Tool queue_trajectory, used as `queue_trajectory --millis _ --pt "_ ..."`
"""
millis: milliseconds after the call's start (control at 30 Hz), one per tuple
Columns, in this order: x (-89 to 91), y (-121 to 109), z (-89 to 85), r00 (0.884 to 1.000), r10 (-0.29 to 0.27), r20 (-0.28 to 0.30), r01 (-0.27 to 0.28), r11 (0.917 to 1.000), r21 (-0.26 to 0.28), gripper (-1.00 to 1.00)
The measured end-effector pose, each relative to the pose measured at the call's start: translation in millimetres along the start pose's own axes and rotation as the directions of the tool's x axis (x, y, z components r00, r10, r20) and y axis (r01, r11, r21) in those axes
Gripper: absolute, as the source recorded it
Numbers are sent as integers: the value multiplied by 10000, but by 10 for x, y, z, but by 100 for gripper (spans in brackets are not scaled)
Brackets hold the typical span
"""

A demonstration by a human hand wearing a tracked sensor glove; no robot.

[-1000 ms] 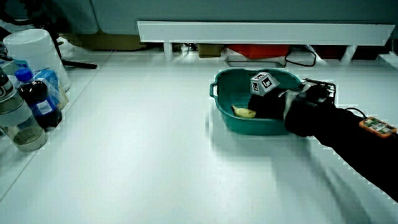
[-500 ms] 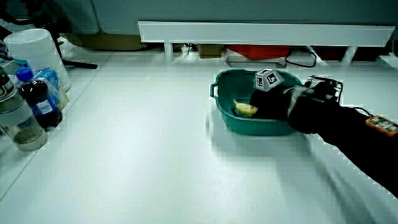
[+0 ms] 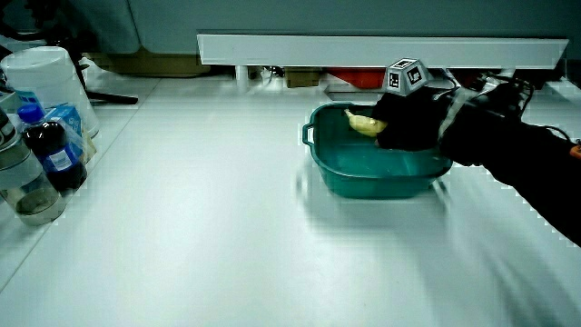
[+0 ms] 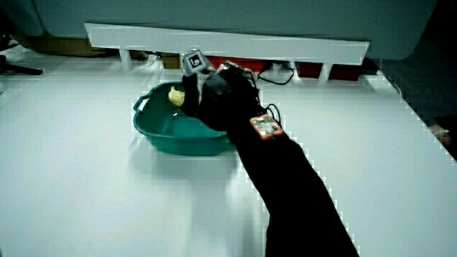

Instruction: Pick banana from plate

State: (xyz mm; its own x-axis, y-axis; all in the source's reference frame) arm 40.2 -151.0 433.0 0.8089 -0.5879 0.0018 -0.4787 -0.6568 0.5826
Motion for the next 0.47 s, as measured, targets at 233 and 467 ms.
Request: queue_trajectory --millis 233,467 --pt "-61 -241 152 9981 621 -38 -617 9958 678 100" --pt "-238 -704 351 9848 1671 480 -1736 9612 2146 100"
